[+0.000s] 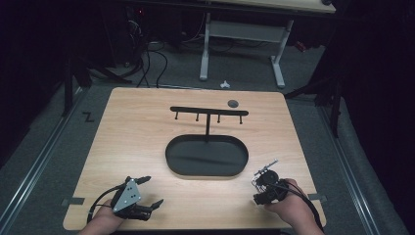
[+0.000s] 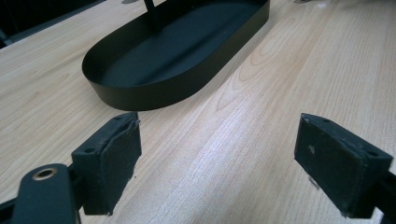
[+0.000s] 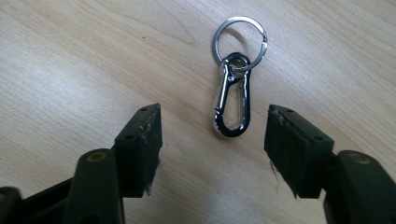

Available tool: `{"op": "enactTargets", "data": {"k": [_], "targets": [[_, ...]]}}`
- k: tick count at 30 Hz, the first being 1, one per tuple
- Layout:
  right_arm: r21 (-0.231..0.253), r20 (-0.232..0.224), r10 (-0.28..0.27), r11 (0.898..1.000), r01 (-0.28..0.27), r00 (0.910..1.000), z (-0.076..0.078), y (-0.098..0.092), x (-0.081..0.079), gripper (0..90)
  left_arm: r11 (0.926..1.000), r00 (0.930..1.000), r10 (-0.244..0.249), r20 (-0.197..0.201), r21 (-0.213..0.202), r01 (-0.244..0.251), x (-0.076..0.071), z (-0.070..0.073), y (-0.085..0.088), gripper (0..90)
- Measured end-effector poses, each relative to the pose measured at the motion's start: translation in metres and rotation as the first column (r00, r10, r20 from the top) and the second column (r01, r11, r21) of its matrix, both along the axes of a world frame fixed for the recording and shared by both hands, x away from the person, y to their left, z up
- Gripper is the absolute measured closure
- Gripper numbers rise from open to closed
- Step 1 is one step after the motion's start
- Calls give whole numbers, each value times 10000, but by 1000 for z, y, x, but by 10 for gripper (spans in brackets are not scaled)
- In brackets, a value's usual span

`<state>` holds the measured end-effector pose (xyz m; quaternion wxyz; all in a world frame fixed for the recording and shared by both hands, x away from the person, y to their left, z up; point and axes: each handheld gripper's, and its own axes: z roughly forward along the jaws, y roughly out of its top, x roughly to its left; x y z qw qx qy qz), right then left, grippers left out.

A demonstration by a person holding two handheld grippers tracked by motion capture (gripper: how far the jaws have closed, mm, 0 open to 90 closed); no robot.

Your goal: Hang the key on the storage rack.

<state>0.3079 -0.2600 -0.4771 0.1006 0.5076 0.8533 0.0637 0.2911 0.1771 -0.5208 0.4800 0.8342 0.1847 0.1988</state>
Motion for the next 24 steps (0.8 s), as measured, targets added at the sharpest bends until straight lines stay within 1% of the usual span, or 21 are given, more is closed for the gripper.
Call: {"op": "enactTargets", "data": {"k": [1, 2, 4, 6, 12, 14, 17, 20, 21, 24], "targets": [[0, 0, 0, 10000, 0, 10000, 0, 0, 0, 396, 10000, 10000, 0, 0, 0, 0, 0, 0, 0, 152], [-19, 32, -138, 9999, 138, 9999, -2, -2, 2, 433, 10000, 10000, 2, -8, 3, -2, 0, 0, 0, 152], [-5, -20, -234, 9997, 234, 9997, -4, -2, 3, 454, 10000, 10000, 4, -7, 3, -4, 0, 0, 0, 152], [5, -100, -140, 9999, 140, 9999, -6, -3, 5, 486, 10000, 10000, -6, -4, -1, 6, 0, 0, 0, 152], [-187, -166, -95, 9998, 92, 9998, -12, 0, 7, 515, 10000, 10000, -5, -14, -4, 5, 0, 0, 0, 152], [-166, -130, -186, 9997, 184, 9997, -12, -1, 8, 526, 10000, 10000, -14, -16, 1, 14, 0, 0, 0, 152], [-21, -196, -304, 9995, 303, 9993, -12, -3, 9, 568, 10000, 10000, -25, -17, 3, 25, 0, 0, 0, 152], [68, -224, -309, 9995, 311, 9993, -11, -4, 10, 587, 10000, 10000, -21, -21, 11, 21, 0, 0, 0, 152], [105, -191, -340, 9994, 342, 9992, -11, -5, 10, 612, 10000, 10000, -28, -25, 14, 28, 0, 0, 0, 152], [179, -183, -299, 9994, 302, 9994, -12, -4, 10, 638, 10000, 10000, -26, -25, 18, 26, 0, 0, 0, 152]]}}
